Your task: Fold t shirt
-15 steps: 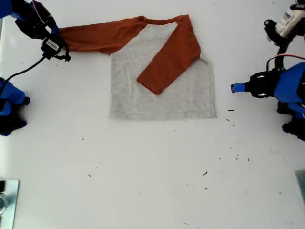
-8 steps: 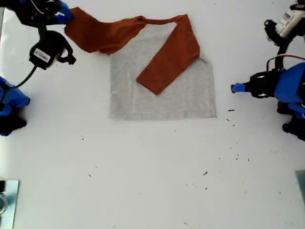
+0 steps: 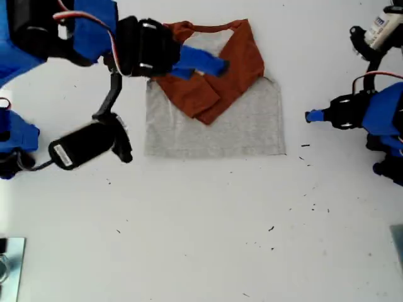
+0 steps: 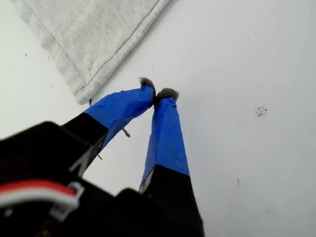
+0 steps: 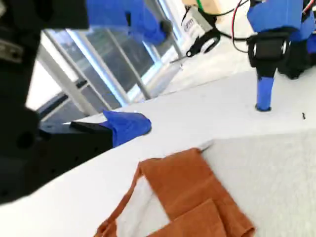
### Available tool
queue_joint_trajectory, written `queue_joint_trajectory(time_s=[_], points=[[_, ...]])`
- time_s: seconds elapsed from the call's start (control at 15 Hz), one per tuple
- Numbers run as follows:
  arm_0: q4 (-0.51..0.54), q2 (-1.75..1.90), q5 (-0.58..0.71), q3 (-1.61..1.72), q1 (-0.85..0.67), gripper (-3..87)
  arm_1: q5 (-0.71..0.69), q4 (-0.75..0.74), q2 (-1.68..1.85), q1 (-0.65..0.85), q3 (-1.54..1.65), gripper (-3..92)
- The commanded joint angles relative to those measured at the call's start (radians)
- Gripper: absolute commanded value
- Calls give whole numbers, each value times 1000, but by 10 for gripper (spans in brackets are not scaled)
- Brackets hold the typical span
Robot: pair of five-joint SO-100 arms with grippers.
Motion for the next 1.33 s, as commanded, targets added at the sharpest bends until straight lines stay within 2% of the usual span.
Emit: queue_joint_trajectory(time_s=[0.0,0.07,0.13,0.2,0.33,0.47,0.6,0.67,0.73,0.8,0.87,0.93,1.0,1.13,1.27], points=[[-72,347,-29,373,-80,99,8,8,15,-3,51,34],[-173,522,-28,641,-109,60,8,8,15,-3,51,34],[-230,637,-43,865,-140,29,8,8,15,-5,51,34],[-267,703,-92,1066,-152,15,6,8,15,-5,51,34],[-408,815,-233,1437,-106,12,5,8,15,-3,52,34],[-472,877,-308,1646,-75,-3,11,8,15,-3,52,34],[-411,838,-321,1548,-38,-3,43,-25,5,-28,26,33],[-331,752,-328,1394,-17,15,61,-46,-80,-58,-78,35],[-250,647,-322,1213,12,206,61,-23,-272,-58,-268,138],[-126,502,-325,1002,26,291,28,26,-500,-60,-511,221],[-38,376,-295,805,54,305,12,97,-706,-78,-741,322],[3,304,-290,673,74,307,6,163,-874,-98,-934,347],[15,272,-299,615,87,303,15,198,-994,-120,-1060,347],[0,264,-321,666,94,300,43,196,-1126,-140,-1112,329],[-92,215,-337,790,114,299,66,92,-1193,-153,-1015,322]])
